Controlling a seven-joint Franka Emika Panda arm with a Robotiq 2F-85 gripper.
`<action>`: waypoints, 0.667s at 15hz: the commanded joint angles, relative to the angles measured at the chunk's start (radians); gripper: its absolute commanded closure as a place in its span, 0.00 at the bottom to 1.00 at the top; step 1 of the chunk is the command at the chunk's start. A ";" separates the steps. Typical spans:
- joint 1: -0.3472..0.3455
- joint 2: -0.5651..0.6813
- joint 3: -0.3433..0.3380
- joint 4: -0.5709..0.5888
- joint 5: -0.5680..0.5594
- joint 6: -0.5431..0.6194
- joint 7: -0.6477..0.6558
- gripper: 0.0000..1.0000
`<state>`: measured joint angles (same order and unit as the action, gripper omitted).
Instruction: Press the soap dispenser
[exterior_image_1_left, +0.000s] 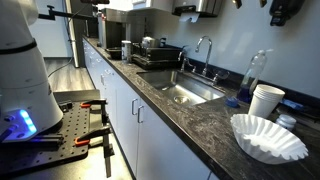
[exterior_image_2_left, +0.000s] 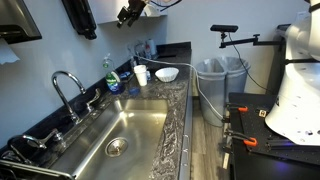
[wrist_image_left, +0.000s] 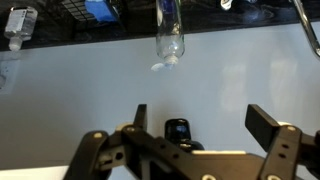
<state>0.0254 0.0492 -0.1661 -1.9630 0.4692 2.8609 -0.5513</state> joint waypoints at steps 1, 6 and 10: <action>-0.004 0.054 0.011 0.082 0.063 0.014 -0.055 0.00; -0.014 0.082 0.016 0.139 0.115 0.018 -0.100 0.40; -0.005 0.070 0.003 0.119 0.081 0.000 -0.060 0.39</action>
<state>0.0202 0.1196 -0.1632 -1.8439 0.5502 2.8611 -0.6117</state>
